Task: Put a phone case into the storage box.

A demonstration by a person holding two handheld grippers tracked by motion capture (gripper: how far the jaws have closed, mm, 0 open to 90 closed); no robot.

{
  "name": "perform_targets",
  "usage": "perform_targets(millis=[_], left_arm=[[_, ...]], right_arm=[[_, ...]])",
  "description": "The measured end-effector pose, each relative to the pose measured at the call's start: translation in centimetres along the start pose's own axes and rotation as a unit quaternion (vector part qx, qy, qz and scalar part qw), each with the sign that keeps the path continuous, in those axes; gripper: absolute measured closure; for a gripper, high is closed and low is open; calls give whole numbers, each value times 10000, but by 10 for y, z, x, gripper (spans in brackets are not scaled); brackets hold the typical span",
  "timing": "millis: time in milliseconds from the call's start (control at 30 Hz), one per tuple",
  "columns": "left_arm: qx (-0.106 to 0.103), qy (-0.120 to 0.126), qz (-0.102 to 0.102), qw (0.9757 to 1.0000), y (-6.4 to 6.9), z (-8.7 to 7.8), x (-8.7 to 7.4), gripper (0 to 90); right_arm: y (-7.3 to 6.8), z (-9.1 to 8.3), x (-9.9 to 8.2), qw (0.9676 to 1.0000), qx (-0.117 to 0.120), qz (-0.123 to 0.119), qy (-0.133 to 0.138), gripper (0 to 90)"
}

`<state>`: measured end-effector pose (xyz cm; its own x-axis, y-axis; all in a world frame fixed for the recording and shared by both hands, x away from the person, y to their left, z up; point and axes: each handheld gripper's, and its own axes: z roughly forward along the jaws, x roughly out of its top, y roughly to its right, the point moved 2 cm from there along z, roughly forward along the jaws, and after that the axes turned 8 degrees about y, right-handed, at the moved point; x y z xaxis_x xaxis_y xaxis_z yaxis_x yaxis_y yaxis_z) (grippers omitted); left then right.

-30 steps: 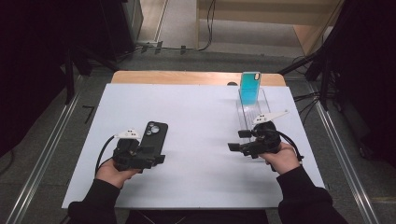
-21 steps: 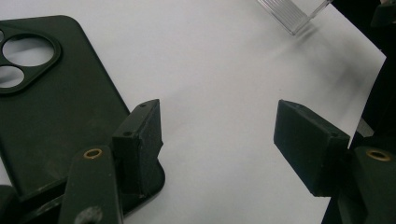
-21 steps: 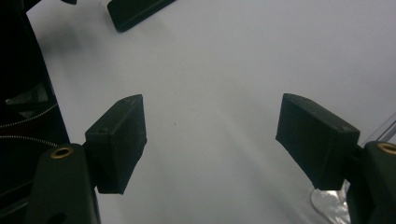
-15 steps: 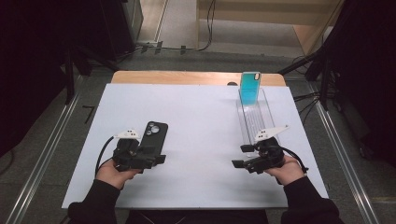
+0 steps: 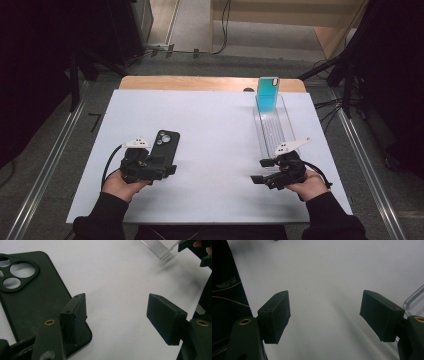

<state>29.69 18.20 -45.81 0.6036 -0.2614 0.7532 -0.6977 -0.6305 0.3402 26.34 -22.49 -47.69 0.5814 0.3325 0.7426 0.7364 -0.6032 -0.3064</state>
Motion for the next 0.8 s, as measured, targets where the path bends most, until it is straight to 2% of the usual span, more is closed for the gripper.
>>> perform_targets(millis=[200, 300, 500, 667, 800], left_arm=[[155, 24, 21, 9999, -3, 0, 3, 292], [332, 83, -40, 9994, -7, 0, 9, 235], [535, 5, -151, 9985, -18, 6, 16, 205], [946, 126, -331, 9949, -27, 14, 22, 138], [1262, 72, -440, 9910, -33, 18, 22, 131]], right_arm=[[1, 0, 0, 10000, -20, 15, -9, 225], [2, 1, -1, 10000, -34, 47, -38, 225], [2, 1, 0, 10000, -29, 42, -16, 225], [2, 1, 0, 10000, -36, 33, -15, 225], [2, 2, 0, 10000, -30, -1, -34, 225]])
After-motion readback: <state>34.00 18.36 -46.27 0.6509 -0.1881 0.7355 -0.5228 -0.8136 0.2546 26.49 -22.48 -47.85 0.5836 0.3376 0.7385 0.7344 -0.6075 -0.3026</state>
